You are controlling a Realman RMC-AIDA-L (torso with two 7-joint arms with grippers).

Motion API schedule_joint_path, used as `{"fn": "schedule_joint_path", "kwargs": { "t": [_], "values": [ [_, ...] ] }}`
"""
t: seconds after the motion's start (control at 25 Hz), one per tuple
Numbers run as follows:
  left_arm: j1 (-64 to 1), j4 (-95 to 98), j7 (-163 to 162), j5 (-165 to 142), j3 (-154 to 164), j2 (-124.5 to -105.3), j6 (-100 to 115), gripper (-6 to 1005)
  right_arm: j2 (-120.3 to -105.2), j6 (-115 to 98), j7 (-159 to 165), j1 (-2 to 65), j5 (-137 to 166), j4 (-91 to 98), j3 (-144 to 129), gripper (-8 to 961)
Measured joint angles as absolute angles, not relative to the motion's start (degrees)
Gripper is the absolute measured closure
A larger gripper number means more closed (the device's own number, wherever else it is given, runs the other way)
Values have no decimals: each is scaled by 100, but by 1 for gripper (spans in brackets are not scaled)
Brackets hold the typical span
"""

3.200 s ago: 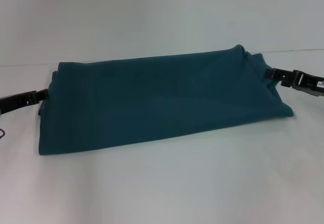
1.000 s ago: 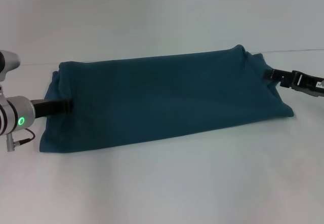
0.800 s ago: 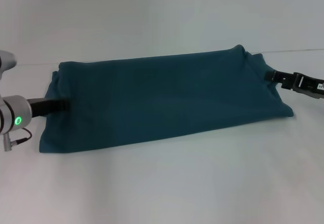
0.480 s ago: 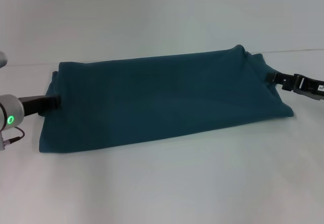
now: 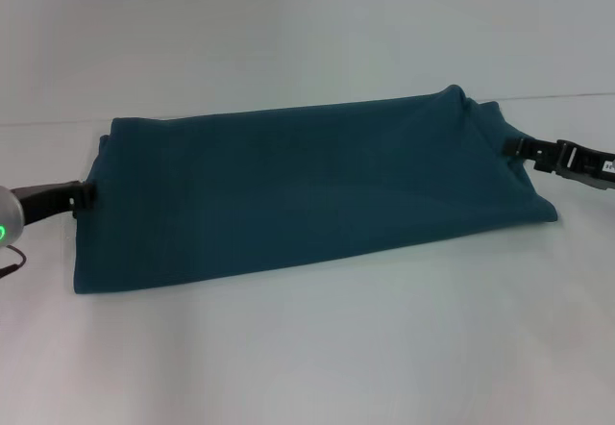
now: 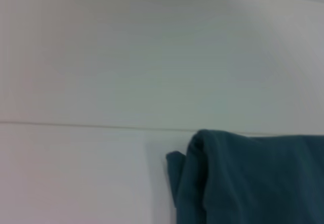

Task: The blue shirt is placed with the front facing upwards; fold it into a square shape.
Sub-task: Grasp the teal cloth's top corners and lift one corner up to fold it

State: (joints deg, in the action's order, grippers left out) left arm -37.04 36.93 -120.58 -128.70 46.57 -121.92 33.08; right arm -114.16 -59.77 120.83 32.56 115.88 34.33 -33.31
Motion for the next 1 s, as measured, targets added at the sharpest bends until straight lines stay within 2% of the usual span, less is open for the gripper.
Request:
{"fn": "schedule_joint_path", "kwargs": {
  "t": [0.08, 0.28, 0.44, 0.72, 1.0],
  "values": [
    [-3601, 3874, -12058, -12867, 4657, -12248, 3307, 879, -11416, -5977, 12087, 3260, 11591, 3434, -3331, 145],
    [-3351, 4415, -12228, -12846, 4683, -12378, 3337, 646, -11416, -5977, 12093, 3268, 11593, 3448, -3331, 145],
    [-3290, 4707, -12397, -12638, 4966, -12407, 3698, 559, -11417, -5976, 12094, 3270, 11593, 3454, -3331, 145],
    [-3570, 4366, -12224, -12463, 5312, -12384, 3851, 408, -11423, -5976, 12094, 3270, 11593, 3454, -3331, 145],
    [-3629, 3810, -12133, -12492, 5287, -12312, 3303, 400, -11426, -5961, 12094, 3269, 11593, 3464, -3331, 145]
  ]
}}
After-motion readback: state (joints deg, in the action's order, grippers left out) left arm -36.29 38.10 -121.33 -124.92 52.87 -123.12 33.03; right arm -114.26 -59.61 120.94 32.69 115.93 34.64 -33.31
